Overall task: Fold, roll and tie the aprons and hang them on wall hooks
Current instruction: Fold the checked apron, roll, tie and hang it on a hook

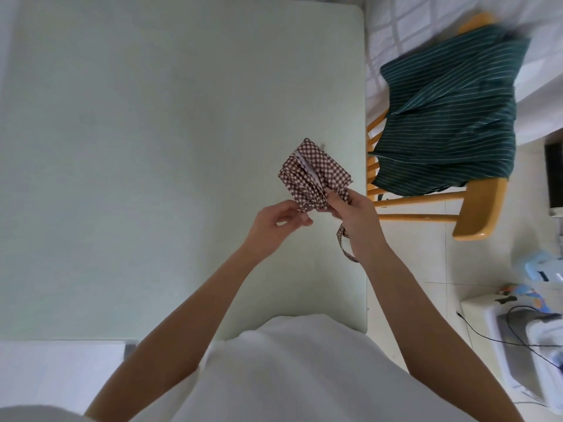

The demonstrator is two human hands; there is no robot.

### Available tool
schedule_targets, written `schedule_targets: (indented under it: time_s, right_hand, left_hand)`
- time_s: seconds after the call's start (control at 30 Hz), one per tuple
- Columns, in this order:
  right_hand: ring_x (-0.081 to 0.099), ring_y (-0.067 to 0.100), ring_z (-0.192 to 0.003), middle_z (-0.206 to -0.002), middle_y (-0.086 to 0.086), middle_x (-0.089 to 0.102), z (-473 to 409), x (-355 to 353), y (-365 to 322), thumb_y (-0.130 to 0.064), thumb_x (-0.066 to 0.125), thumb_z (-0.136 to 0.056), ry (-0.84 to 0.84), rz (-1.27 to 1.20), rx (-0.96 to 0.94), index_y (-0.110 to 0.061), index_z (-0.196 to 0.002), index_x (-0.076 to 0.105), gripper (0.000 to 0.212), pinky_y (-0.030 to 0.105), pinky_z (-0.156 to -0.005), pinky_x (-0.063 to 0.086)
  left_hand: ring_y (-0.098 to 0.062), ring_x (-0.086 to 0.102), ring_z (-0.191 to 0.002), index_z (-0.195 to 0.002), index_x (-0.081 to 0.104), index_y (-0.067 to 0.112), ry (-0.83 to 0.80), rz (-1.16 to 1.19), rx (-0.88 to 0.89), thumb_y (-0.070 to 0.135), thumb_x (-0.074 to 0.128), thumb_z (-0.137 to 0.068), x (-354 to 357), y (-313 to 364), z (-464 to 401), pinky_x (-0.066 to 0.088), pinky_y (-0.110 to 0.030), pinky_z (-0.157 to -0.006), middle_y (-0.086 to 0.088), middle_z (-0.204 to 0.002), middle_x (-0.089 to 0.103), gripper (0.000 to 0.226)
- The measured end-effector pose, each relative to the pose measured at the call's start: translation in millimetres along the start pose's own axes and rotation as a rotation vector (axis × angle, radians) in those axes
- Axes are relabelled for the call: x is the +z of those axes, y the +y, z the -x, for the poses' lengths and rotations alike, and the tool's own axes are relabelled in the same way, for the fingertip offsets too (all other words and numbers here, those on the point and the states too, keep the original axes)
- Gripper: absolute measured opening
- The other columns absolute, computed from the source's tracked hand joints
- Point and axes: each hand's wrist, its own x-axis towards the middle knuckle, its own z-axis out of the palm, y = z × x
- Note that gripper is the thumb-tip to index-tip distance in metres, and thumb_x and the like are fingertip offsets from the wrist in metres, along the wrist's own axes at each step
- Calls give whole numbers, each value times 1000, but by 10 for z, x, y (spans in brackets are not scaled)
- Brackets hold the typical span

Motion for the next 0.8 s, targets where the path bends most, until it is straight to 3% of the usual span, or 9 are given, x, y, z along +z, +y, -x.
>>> schedule_targets:
  time_s: [0.17,0.3,0.37,0.43,0.5,0.6,0.67,0.73,0.8]
  right_hand:
    - [52,13,-73,-73,0,60,49,-75,55,-18,59,-90,141,64,-94,-7,-86,61,11,23,-66,40]
    - [47,-1,-59,-64,-9,55,91,-66,119,-16,60,-89,130,134,-188,-15,-78,59,11,9,-54,35]
    - [45,-3,-53,-58,-14,51,118,-38,168,-18,60,-89,128,203,-249,-19,-74,57,15,9,-51,32]
    - [45,-4,-53,-59,-15,50,134,-9,224,-18,60,-89,151,248,-311,-14,-78,58,12,9,-50,31]
    - [48,-5,-57,-64,-13,53,150,17,249,-18,60,-89,196,259,-354,-12,-84,60,9,8,-51,33]
    - [51,-2,-65,-75,-7,59,120,-13,262,-20,60,-90,275,294,-402,-7,-94,64,15,7,-56,36]
    - [51,3,-66,-78,-5,60,97,-66,230,-21,60,-89,315,358,-433,-5,-94,64,17,10,-59,37]
    - [52,13,-63,-73,-5,57,83,-141,213,-22,62,-88,380,639,-568,-5,-87,62,17,21,-64,38]
    - [55,21,-61,-68,0,61,63,-217,191,-23,65,-86,375,989,-767,-8,-85,63,15,33,-71,39]
  left_hand:
    - [-15,69,-61,-86,68,24,162,-116,-79,17,63,-88,-91,-62,195,51,-26,-65,10,-75,72,9]
    - [0,66,-67,-82,69,27,298,-307,-103,24,66,-86,-247,-124,363,47,-12,-65,12,-77,72,6]
    - [5,61,-65,-84,69,28,374,-522,-57,26,67,-84,-313,-151,412,45,-13,-68,16,-80,71,3]
    - [0,61,-66,-87,70,23,426,-709,68,22,67,-83,-347,-160,425,48,-25,-76,14,-80,70,4]
    - [-8,63,-71,-87,69,18,462,-737,166,18,66,-83,-331,-121,453,49,-30,-80,11,-79,69,5]
    - [-2,62,-69,-88,69,19,403,-446,22,22,62,-89,-272,-38,512,42,-10,-66,8,-74,67,7]
    - [-2,59,-60,-89,71,21,335,-374,-69,28,60,-90,-290,-56,548,39,-10,-60,6,-69,65,13]
    - [-3,53,-59,-91,72,25,243,-586,-39,32,58,-91,-380,-105,580,38,-16,-59,9,-70,62,15]
    - [-3,47,-61,-93,72,28,207,-872,113,31,59,-90,-491,-50,569,41,-21,-59,11,-71,59,14]
